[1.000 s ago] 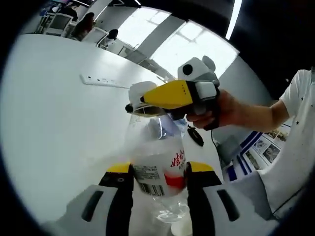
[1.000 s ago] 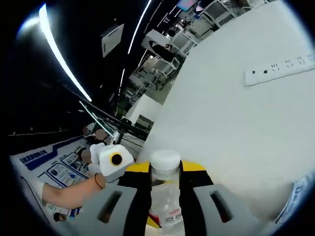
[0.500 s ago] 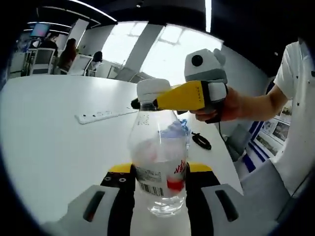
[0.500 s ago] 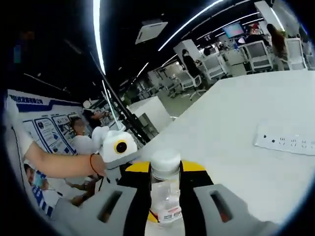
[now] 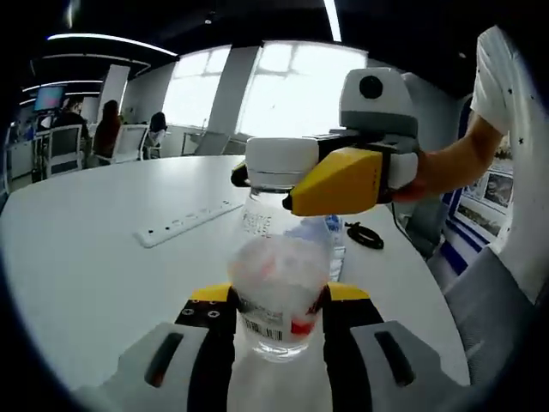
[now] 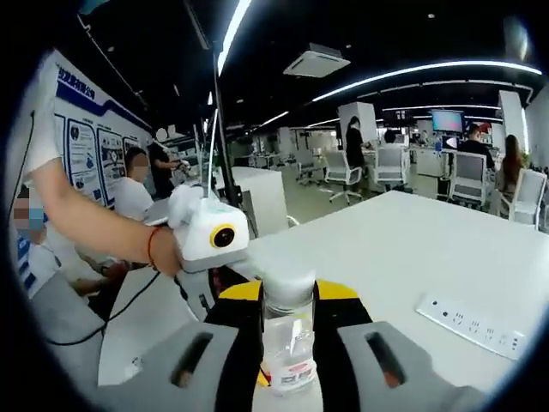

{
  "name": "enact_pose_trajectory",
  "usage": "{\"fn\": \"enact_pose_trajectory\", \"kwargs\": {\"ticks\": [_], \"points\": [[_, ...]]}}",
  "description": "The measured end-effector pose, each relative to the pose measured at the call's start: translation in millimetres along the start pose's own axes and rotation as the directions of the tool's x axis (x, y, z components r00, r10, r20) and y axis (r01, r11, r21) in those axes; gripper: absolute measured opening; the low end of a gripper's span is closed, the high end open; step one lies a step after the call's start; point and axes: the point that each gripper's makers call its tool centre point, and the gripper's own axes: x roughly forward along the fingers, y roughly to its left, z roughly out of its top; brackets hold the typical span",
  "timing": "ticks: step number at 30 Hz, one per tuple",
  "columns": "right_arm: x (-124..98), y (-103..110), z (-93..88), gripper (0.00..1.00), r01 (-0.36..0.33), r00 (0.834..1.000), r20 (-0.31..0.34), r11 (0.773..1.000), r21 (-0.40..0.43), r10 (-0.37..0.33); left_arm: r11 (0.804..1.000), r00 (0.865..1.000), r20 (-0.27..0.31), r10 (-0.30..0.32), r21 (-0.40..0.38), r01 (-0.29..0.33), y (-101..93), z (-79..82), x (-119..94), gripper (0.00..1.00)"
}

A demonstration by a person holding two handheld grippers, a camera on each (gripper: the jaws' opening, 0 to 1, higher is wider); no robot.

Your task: Arrange the tabletop items into an orderly group along one side of the table until the central work area is clear of visible clutter.

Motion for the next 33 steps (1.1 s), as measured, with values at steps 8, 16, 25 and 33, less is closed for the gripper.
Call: {"fn": "enact_pose_trajectory", "kwargs": {"ticks": [8,16,25,33], "points": [[-1.7,4.9,-5.3,0.18,0.036,0.999,0.001,0.997,-0.067,-0.036,0.999,1.0,-0.011,-0.014,0.045,0.014,-1.3,-4.5,-0.4,0.38],[-6.5,9.1,-13.3,0.19,0.079,0.997,-0.002,0.992,-0.101,-0.079,0.995,0.999,-0.036,-0.04,0.092,0.044,-7.5,-12.2,0.8,0.38],[-9.2,7.9,-18.9,0.19,0.092,0.996,-0.01,0.991,-0.097,-0.094,0.993,0.997,-0.059,-0.052,0.107,0.058,-7.3,-18.0,1.3,0.38],[-11.8,11.1,-19.6,0.2,0.085,0.996,-0.024,0.99,-0.114,-0.088,0.99,0.996,-0.07,-0.052,0.129,0.06,-7.6,-19.2,1.6,0.39]]}}
